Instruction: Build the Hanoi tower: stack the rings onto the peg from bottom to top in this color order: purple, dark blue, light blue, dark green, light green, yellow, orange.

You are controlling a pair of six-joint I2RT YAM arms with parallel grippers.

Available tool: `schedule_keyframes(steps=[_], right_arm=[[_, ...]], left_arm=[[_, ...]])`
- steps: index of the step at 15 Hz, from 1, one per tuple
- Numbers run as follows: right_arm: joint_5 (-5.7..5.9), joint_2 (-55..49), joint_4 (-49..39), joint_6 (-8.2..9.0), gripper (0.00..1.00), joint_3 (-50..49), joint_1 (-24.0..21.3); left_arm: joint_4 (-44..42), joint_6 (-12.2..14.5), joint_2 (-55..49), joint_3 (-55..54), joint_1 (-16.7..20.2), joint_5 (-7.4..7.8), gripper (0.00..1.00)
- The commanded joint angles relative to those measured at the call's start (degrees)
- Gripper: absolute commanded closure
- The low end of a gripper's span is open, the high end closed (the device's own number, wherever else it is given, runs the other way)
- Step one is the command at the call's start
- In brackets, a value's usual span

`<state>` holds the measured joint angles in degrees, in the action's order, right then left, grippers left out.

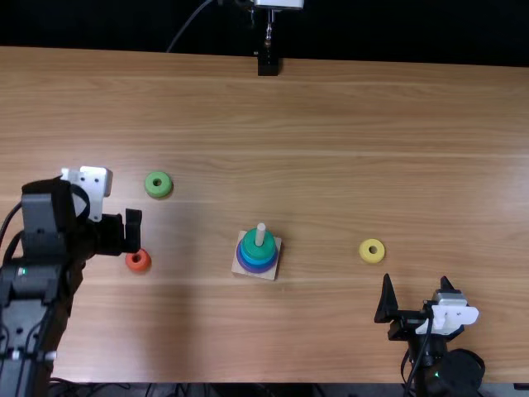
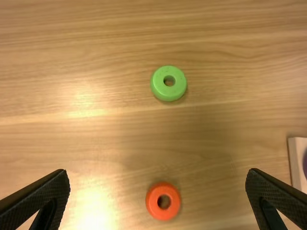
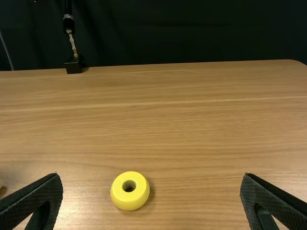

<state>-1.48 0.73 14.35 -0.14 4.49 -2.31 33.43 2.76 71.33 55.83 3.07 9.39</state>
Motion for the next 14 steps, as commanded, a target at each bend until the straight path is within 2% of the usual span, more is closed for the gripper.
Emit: schedule_keyframes(steps=[1, 3, 7, 14], right_arm=[[0.0, -0.73, 3.75, -0.17, 0.0, -3.52, -0.68], [0.0, -0.73, 3.75, -0.17, 0.0, -3.52, -0.68], [0.0, -0.73, 3.75, -0.17, 0.0, -3.52, -0.68], [0.0, -0.73, 3.75, -0.17, 0.0, -3.52, -0.68]], left_arm=[[-0.42, 0.61, 4.96, 4.72, -0.96, 0.95, 0.0], [-0.42, 0.61, 12.69, 9.03, -3.33, 0.32, 0.0], [-0.1, 0.61, 25.53, 16.68, -6.67, 0.21, 0.0], [0.53, 0.4, 43.1, 27.93, -7.11, 0.63, 0.0]])
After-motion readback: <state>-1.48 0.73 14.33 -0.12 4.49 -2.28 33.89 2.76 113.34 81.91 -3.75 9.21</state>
